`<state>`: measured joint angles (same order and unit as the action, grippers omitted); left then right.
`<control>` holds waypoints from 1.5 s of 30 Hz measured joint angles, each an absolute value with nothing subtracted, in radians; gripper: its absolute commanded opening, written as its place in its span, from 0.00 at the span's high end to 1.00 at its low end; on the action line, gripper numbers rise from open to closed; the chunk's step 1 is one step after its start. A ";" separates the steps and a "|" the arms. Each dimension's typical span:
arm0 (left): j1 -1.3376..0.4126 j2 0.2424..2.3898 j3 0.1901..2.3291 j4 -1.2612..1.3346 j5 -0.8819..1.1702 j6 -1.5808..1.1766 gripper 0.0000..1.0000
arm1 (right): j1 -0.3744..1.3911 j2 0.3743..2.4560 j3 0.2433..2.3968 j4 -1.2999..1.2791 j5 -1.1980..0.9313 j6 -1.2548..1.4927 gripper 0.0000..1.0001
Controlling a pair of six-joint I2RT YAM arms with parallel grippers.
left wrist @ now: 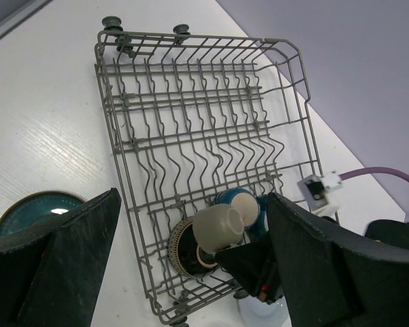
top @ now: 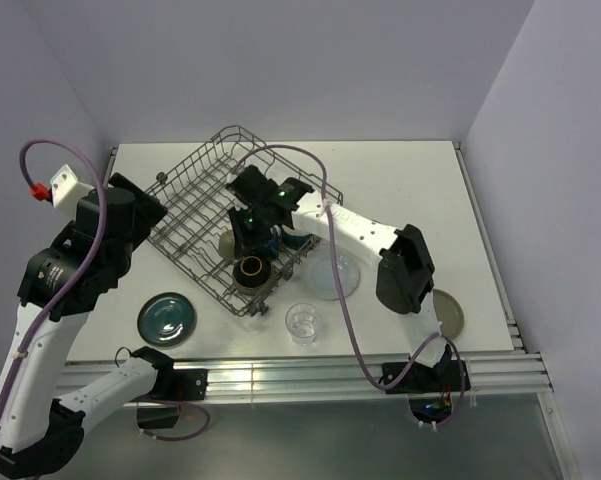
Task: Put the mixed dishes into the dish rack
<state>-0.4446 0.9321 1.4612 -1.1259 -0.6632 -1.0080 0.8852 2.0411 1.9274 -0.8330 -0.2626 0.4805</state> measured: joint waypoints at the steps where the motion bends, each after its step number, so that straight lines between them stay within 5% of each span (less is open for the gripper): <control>1: -0.445 0.930 1.461 -1.124 -0.664 -1.010 0.07 | 0.896 2.051 1.931 -0.844 -0.249 0.469 1.00; 29: -0.445 0.920 1.454 -1.119 -0.639 -1.016 0.07 | 1.030 2.346 2.153 -0.882 -0.074 0.380 1.00; 35: -0.444 0.928 1.454 -1.122 -0.625 -1.015 0.08 | 1.050 2.346 2.129 -0.875 -0.067 0.378 0.56; 36: -0.445 0.935 1.454 -1.125 -0.624 -1.015 0.07 | 1.052 2.346 2.124 -0.872 -0.067 0.377 0.37; 37: -0.444 0.939 1.454 -1.128 -0.622 -1.016 0.07 | 1.052 2.346 2.118 -0.868 -0.068 0.381 0.29; 39: -0.443 0.951 1.454 -1.134 -0.616 -1.016 0.07 | 1.057 2.345 2.108 -0.847 -0.065 0.376 0.20; 45: -0.443 0.965 1.454 -1.143 -0.602 -1.016 0.09 | 1.054 2.287 2.030 -0.803 -0.063 0.388 0.19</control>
<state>-0.4435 0.9649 1.4544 -1.1431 -0.6018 -1.0164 1.0542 2.2868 2.0296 -0.8028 -0.0628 0.3882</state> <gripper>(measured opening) 0.916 0.805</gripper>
